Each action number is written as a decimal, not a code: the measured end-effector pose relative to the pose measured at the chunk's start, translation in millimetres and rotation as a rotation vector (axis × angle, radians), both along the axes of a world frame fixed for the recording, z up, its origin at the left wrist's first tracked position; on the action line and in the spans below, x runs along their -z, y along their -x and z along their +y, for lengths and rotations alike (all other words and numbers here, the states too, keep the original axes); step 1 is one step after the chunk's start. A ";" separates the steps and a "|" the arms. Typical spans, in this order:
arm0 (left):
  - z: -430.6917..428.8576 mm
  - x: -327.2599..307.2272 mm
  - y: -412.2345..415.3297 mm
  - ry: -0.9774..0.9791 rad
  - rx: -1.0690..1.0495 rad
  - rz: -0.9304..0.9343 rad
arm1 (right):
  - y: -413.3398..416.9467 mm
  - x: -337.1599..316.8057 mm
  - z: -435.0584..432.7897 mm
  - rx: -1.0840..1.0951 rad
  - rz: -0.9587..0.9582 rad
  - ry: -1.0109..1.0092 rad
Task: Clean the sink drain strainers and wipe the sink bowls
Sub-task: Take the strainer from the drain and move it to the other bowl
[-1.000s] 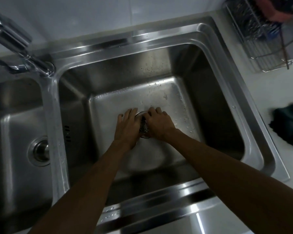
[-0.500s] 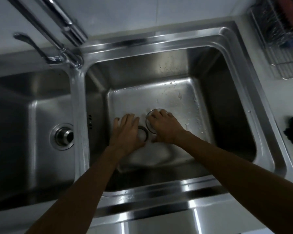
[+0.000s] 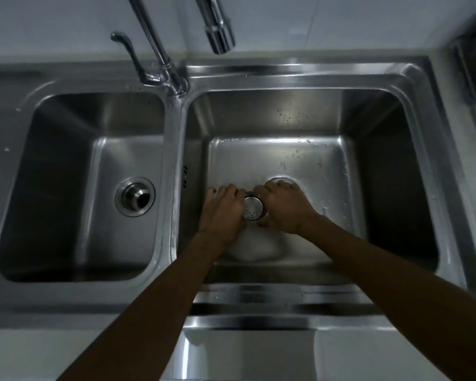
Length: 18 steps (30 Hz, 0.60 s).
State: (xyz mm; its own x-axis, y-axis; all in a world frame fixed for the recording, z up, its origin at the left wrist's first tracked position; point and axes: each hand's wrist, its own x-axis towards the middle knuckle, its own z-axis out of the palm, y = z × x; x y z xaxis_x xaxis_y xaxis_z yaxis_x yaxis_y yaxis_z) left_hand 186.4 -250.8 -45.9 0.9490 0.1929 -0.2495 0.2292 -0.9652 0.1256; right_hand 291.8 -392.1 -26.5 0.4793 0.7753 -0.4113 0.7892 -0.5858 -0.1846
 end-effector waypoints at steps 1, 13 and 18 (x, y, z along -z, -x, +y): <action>0.9 -10.4 0.8 0.018 -0.012 -0.042 | -1.4 -12.5 0.5 -0.007 -0.020 -0.002; 67.5 -139.4 24.0 0.003 -0.224 -0.303 | -3.9 -157.8 76.5 -0.162 -0.173 -0.126; 125.0 -151.9 78.6 0.055 -0.348 -0.279 | 38.4 -167.6 140.9 -0.300 -0.218 -0.186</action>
State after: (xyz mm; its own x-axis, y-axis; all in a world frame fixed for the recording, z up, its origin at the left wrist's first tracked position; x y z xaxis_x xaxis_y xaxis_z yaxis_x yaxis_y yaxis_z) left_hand 107.8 -125.8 106.0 0.8621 0.5066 -0.0121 0.4896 -0.8266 0.2776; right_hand 253.5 -251.1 141.1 0.2811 0.9455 -0.1644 0.9522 -0.2961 -0.0750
